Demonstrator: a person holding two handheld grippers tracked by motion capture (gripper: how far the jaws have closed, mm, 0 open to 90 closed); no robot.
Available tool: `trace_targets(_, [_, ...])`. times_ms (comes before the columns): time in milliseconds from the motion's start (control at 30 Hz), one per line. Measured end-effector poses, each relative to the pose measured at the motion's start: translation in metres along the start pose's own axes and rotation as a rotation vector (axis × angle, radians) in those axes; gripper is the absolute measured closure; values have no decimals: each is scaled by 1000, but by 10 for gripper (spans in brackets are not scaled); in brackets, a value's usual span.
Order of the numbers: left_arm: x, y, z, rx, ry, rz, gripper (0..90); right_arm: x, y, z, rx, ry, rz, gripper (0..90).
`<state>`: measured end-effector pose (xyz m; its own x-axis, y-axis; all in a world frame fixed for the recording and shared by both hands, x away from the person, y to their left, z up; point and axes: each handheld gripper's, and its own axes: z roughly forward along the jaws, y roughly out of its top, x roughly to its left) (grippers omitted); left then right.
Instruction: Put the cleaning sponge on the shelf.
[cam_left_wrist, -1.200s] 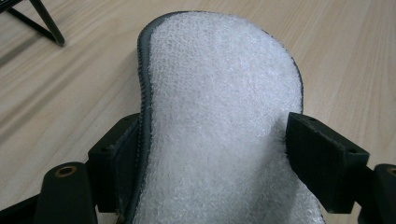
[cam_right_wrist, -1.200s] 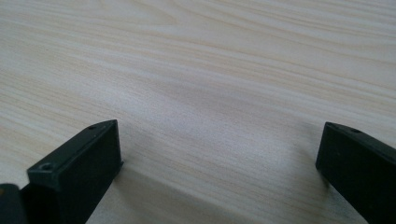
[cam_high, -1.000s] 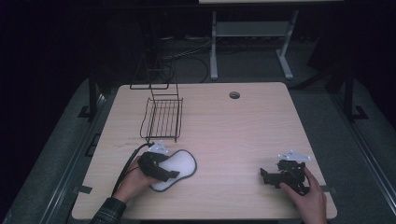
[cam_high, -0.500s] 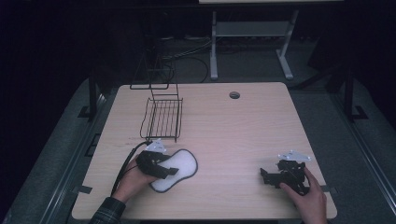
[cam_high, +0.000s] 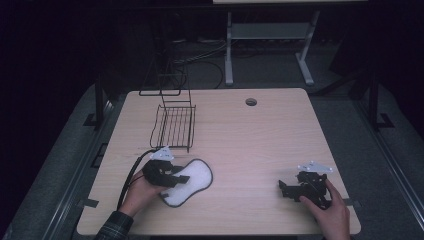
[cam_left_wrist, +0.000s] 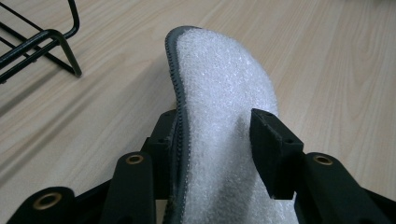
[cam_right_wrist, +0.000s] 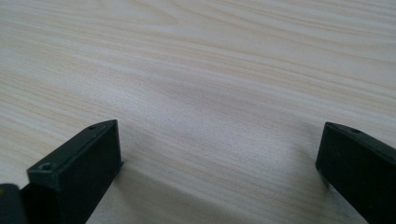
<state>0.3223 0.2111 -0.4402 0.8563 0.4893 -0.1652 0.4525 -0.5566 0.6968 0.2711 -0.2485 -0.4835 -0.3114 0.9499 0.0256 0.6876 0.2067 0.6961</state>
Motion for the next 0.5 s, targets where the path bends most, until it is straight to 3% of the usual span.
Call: trace_targets(500, [-3, 6, -11, -73, -56, -15, 692, 0, 0, 0, -1, 0, 0, 0])
